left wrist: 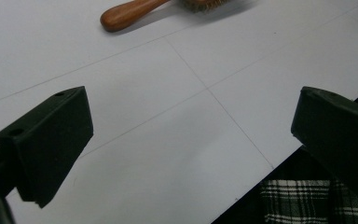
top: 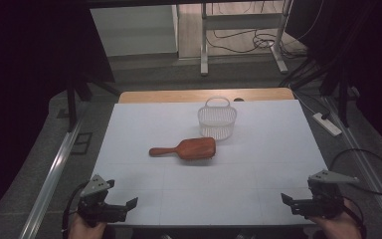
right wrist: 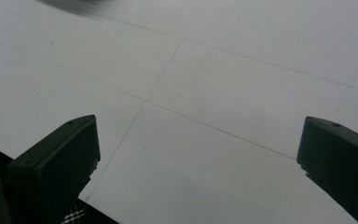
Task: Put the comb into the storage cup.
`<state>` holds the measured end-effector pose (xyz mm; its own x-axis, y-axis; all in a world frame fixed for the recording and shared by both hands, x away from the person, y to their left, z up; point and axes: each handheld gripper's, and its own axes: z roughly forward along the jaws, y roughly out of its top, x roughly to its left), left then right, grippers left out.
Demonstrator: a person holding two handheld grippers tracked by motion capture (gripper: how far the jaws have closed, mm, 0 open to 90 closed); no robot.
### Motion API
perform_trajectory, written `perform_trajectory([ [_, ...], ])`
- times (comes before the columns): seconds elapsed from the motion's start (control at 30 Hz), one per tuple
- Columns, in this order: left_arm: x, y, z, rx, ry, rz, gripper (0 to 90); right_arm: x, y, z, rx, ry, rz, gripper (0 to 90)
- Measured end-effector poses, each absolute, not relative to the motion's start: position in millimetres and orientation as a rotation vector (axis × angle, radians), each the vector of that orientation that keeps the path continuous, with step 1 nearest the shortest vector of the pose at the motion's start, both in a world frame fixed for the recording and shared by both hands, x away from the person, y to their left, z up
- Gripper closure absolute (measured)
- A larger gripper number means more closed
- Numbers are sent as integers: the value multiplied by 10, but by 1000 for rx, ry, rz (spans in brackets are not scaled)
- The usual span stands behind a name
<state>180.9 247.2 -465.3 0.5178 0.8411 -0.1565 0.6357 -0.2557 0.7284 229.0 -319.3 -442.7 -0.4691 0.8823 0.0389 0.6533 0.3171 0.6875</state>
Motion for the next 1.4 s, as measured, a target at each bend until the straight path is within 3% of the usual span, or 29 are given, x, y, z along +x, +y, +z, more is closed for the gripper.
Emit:
perform_trajectory([
  [1.4, 1971, 2421, -4646, 2026, 1197, 272, 0, 2298, -3183, -4420, 1348, 2261, 961, 0],
])
